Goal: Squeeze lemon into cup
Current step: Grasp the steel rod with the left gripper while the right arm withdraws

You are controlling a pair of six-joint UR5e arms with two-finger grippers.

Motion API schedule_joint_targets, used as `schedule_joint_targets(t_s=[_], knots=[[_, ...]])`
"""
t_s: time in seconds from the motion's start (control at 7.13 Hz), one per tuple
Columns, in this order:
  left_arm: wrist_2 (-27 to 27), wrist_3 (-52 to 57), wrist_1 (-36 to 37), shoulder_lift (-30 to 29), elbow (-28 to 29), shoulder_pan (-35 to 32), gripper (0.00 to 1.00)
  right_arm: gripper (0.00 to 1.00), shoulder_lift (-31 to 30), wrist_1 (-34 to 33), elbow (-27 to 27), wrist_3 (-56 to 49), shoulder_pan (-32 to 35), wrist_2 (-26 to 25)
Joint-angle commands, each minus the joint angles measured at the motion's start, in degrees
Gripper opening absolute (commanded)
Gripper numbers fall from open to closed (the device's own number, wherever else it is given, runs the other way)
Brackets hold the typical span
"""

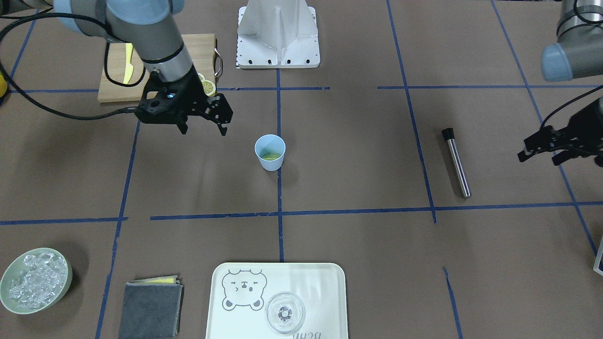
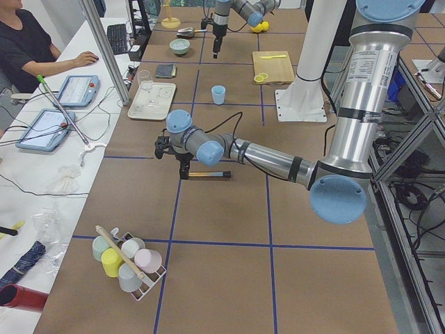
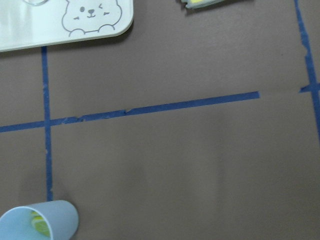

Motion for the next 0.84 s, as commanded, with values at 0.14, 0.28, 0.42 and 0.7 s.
schedule_joint_targets(t_s=[0.14,0.28,0.42,0.7], knots=[[5.9,-6.62,-3.4,-1.61,5.0,9.01,1.0,1.0,-4.17,0.44,0.62,-5.47,3.02,1.5],[5.99,-6.45,-3.49,-2.05,5.54,9.46,0.98,1.0,-4.27,0.44,0.79,-5.47,3.01,1.59],[5.99,-6.36,-3.49,-3.45,7.2,10.5,0.96,1.0,-4.27,0.44,0.71,-5.47,3.01,1.59],[5.99,-6.01,-3.49,-3.37,7.65,11.39,0.5,1.0,-4.18,0.44,0.62,-5.47,2.93,1.67]])
